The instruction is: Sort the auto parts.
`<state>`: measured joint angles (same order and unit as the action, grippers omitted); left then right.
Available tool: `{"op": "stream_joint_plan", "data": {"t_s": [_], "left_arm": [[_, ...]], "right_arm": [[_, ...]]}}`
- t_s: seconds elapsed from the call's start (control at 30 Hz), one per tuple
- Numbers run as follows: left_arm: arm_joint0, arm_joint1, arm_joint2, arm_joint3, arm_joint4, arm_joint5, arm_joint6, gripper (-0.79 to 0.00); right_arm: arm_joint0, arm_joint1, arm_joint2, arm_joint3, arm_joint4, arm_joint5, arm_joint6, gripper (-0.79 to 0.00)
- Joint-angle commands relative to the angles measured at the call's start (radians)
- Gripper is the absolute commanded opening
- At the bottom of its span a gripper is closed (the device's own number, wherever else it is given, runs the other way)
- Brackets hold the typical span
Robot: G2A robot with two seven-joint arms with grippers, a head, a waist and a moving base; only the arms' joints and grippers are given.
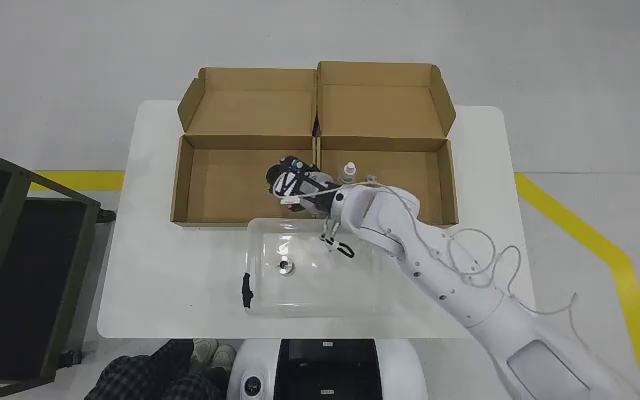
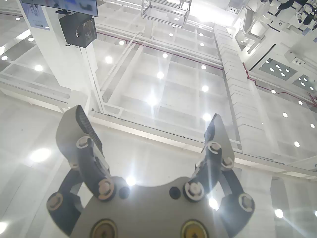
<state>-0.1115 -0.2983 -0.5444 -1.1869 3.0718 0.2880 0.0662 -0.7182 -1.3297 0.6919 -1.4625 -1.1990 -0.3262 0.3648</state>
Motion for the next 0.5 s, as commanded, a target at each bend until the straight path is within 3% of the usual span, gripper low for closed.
{"op": "stream_joint_plan", "data": {"t_s": [0.0, 0.47], "left_arm": [[0.000, 0.000, 0.000, 0.000, 0.000, 0.000, 0.000, 0.000], [0.000, 0.000, 0.000, 0.000, 0.000, 0.000, 0.000, 0.000]], "right_arm": [[0.015, -0.008, -0.009, 0.015, -0.001, 0.003, 0.013, -0.785], [0.094, -0.076, -0.070, 0.194, 0.037, 0.015, 0.058, -0.785]]}}
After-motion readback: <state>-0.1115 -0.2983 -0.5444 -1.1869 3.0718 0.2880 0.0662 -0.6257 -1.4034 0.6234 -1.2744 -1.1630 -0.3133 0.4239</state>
